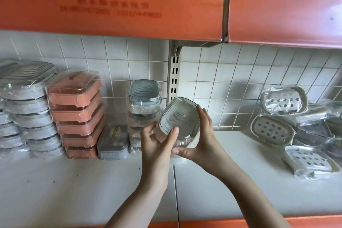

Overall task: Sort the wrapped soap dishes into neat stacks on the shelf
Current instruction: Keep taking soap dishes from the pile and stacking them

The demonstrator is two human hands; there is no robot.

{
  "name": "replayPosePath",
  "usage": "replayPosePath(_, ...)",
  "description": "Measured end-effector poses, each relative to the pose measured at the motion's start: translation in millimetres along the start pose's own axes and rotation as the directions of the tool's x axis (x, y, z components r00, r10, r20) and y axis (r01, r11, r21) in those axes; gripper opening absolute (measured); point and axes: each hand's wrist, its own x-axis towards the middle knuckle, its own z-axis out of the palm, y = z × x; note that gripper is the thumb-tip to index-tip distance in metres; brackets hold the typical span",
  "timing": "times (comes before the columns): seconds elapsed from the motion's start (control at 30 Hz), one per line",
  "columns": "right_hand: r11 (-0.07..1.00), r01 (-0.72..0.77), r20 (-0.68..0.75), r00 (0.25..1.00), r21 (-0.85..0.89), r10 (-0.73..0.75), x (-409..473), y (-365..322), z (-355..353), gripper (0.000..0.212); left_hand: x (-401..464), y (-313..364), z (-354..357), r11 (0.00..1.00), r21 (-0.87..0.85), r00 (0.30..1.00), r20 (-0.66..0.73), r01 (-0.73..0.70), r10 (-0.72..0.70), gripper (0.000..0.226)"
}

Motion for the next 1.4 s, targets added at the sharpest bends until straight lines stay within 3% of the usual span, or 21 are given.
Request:
replayPosePath(0.1, 0.999, -0.04, 0.033, 0.999, 0.015, 0.039, 19, 5, -8, 0.123, 8, -1, 5, 0.998, 0.068, 1.0, 0.007, -0.011, 0.011, 0.052)
replayPosePath(0.23, 0.989, -0.103, 0.145, 0.986, 0.103, 0.088, 47, 23, -25, 0.116, 22, -3, 0, 0.954, 0.292, 0.997, 0.061, -0.065, 0.049, 0.02)
replayPosePath(0.37, 0.978, -0.151, 0.277, 0.955, 0.144, 0.107, 66, 33, -35, 0.103, 32, -9, -7, 0.809, 0.554, 0.981, 0.095, -0.195, 0.171, 0.016)
replayPosePath(0.47, 0.976, -0.152, 0.308, 0.946, 0.153, 0.099, 75, 37, -38, 0.101, 38, -14, -8, 0.717, 0.652, 0.966, 0.107, -0.247, 0.236, 0.013)
replayPosePath(0.67, 0.981, -0.15, 0.303, 0.947, 0.125, 0.107, 80, 43, -34, 0.112, 38, -17, -11, 0.725, 0.657, 0.978, 0.133, -0.207, 0.159, 0.029)
replayPosePath(0.9, 0.988, -0.119, 0.261, 0.961, 0.1, 0.09, 77, 50, -31, 0.097, 37, -21, -15, 0.704, 0.683, 0.979, 0.174, -0.197, 0.105, 0.041)
replayPosePath(1.17, 0.991, -0.122, 0.091, 0.989, 0.052, 0.117, 54, 43, -27, 0.088, 29, -19, -23, 0.688, 0.675, 0.963, 0.185, -0.268, 0.194, 0.037)
replayPosePath(1.3, 0.983, -0.16, 0.005, 0.987, 0.085, 0.16, 29, 42, -32, 0.07, 12, -11, -28, 0.703, 0.609, 0.929, 0.275, -0.368, 0.248, 0.033)
replayPosePath(1.4, 0.98, -0.197, -0.03, 0.98, 0.017, 0.198, 9, 46, -38, 0.05, 3, -11, -32, 0.674, 0.594, 0.89, 0.387, -0.439, 0.239, 0.033)
